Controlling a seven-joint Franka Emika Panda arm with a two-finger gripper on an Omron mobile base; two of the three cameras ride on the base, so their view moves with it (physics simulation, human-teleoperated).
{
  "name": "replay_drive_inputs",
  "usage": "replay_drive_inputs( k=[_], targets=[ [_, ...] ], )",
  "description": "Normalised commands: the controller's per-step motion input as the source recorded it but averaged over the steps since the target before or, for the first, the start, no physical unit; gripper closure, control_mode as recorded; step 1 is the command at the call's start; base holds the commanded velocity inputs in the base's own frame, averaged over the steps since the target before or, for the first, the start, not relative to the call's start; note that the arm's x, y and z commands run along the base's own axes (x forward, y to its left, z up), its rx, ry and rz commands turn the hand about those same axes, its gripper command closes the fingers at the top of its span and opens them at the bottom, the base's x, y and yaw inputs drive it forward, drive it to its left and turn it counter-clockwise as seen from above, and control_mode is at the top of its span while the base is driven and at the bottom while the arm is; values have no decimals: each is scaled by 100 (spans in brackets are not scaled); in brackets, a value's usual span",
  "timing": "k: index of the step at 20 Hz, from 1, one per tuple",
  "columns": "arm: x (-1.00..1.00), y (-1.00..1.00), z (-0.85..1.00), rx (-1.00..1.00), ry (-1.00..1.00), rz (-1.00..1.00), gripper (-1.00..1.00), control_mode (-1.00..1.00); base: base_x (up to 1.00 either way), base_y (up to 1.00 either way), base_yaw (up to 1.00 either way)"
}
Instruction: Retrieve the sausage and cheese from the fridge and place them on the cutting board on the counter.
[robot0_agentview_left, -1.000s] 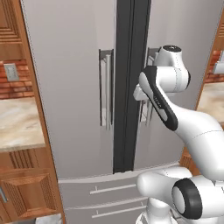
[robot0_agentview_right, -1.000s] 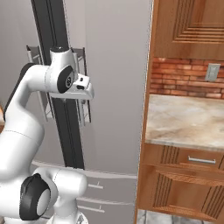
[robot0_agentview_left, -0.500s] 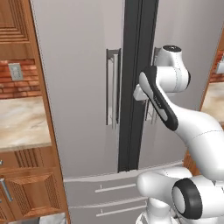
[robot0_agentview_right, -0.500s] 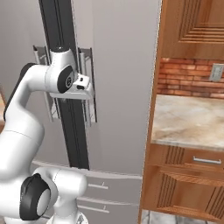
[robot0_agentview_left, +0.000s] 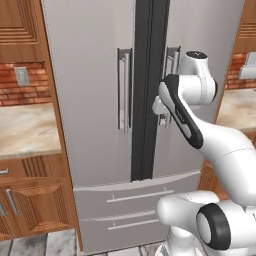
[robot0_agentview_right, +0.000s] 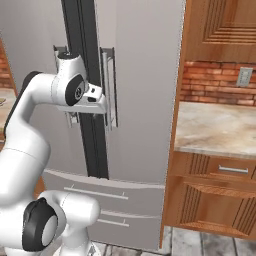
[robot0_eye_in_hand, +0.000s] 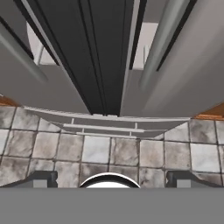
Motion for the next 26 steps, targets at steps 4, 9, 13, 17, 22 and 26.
replay_drive_inputs(
  k=[4, 9, 13, 17, 22, 26],
  targets=[
    [0, 0, 0, 0, 0, 0, -100, 100, -40, 4, 0],
    [0, 0, 0, 0, 0, 0, -100, 100, -4, 5, 0],
    [0, 0, 0, 0, 0, 0, -100, 100, 0, 0, 0],
    [0, 0, 0, 0, 0, 0, -100, 100, 0, 0, 0],
    [0, -2, 1, 0, -20, 0, -100, -100, 8, 7, 0],
    [9, -4, 8, 0, -53, 0, -100, -100, 0, 0, 0]
  ],
)
